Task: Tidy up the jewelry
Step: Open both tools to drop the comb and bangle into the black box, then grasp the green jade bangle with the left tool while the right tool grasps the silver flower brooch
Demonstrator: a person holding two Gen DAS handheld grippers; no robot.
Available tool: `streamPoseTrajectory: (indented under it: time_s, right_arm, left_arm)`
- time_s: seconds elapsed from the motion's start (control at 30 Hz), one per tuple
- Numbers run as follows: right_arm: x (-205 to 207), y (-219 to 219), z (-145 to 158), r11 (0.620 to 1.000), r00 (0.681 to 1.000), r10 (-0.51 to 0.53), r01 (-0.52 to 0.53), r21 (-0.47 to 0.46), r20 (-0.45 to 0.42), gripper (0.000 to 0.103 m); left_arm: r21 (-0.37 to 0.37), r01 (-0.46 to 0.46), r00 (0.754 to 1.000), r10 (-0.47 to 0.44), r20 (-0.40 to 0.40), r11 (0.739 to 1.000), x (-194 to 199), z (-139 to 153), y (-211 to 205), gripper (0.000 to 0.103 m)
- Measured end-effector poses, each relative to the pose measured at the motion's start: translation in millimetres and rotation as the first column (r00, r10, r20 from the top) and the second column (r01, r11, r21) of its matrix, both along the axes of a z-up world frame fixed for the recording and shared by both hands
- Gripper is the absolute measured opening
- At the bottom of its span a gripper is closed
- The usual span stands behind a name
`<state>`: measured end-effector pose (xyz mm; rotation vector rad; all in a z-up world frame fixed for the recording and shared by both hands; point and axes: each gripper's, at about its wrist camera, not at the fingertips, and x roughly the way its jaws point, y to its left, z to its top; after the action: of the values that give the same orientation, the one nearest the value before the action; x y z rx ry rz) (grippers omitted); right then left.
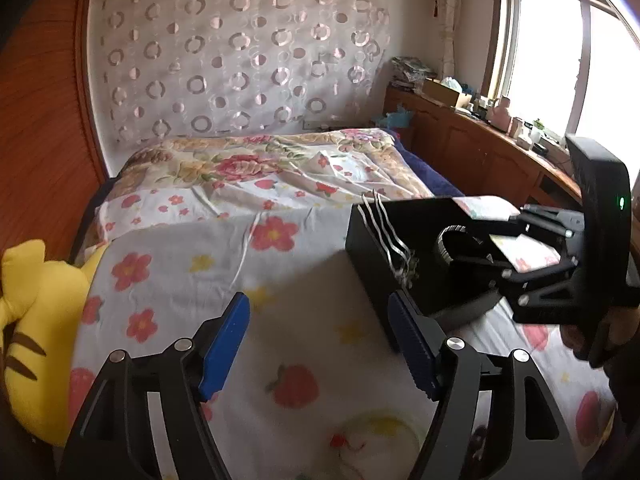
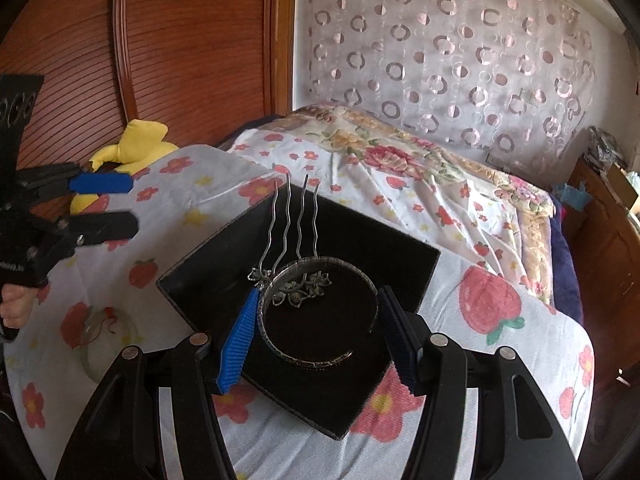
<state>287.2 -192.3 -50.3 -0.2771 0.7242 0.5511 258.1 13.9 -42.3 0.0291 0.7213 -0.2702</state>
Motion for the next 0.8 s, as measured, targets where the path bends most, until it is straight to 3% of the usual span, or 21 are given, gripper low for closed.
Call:
streamPoseTrajectory:
  time_s: [0.07, 0.33, 0.43, 0.8]
  right_arm:
    - [-1, -2, 4, 1.000, 1.000, -0.007, 0.007, 0.006, 0.011, 0.075]
    - [-37, -21, 20, 0.998, 0.999, -0.035, 0.034, 0.054, 0.012, 0.075]
    - [-62, -29, 15, 0.998, 0.999, -0.033, 0.034, 0.043, -0.016, 0.065]
    - [-136, -54, -35, 0.998, 0.988, -0.061, 0.064, 0.016, -0.144, 0.037]
  left_arm:
    - [0.003, -0.005, 1.000, 0.005, -0.007, 1.000, -7, -4, 2, 0.069]
    - [0.004, -0.010, 1.000, 0.010, -0.028, 1.000, -42, -11, 3, 0.071]
    - [0.006, -0.008, 1.000, 0.008, -0.022, 1.000, -61, -14, 0, 0.077]
    - [0.000, 0.005, 1.000, -0.005, -0.021, 1.000, -112, -19, -9, 0.078]
